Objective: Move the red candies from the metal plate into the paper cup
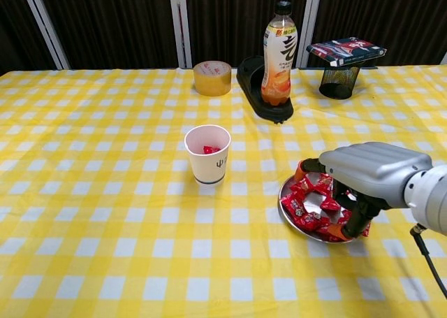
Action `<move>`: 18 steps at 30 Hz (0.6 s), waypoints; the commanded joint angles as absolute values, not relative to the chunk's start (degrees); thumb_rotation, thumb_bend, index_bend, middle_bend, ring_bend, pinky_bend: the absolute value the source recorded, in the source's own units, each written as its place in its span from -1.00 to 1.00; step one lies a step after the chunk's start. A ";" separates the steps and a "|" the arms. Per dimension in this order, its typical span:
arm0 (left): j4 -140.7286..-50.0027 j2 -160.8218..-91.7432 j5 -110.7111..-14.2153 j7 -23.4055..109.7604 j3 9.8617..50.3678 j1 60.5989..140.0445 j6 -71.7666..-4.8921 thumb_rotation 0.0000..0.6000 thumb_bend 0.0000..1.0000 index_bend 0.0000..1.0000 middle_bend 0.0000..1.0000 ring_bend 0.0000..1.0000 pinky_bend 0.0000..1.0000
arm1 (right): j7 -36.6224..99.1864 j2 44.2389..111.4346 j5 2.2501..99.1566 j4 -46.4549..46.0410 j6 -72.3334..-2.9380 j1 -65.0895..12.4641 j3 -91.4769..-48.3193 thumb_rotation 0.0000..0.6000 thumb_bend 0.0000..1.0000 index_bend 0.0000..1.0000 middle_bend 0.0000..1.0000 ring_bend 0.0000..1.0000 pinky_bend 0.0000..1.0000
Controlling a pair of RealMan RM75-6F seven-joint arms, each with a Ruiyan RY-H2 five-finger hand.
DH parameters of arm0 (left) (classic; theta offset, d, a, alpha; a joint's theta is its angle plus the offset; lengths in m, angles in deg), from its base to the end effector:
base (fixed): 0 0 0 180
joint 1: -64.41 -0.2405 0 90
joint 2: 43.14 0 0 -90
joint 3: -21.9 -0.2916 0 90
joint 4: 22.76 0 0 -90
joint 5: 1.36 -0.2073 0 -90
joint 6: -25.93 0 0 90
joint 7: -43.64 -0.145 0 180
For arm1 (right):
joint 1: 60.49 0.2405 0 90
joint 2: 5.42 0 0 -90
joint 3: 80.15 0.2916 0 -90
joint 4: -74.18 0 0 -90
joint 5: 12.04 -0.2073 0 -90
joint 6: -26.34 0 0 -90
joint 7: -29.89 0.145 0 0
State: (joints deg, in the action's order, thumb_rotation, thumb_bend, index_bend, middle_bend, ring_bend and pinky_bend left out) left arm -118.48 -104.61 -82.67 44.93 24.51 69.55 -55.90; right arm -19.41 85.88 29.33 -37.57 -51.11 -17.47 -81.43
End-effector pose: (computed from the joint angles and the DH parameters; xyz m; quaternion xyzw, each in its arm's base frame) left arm -0.3462 0.1839 0.1840 -0.5747 -0.4320 -0.3702 0.5883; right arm -0.1564 -0.2659 -0.0295 0.7622 -0.4119 0.2387 0.4387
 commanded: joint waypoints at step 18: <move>-118.69 -104.51 -82.30 44.94 24.58 69.55 -55.56 1.00 -0.91 -1.00 -1.00 -1.00 -1.00 | -23.79 85.95 23.03 -35.25 -50.97 -18.65 -79.43 1.00 -0.29 -0.50 0.77 0.77 0.79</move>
State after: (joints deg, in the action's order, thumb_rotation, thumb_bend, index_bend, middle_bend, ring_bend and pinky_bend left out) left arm -118.69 -104.51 -82.30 44.94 24.58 69.55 -55.56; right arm -23.66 86.03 23.18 -35.35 -51.01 -18.60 -79.53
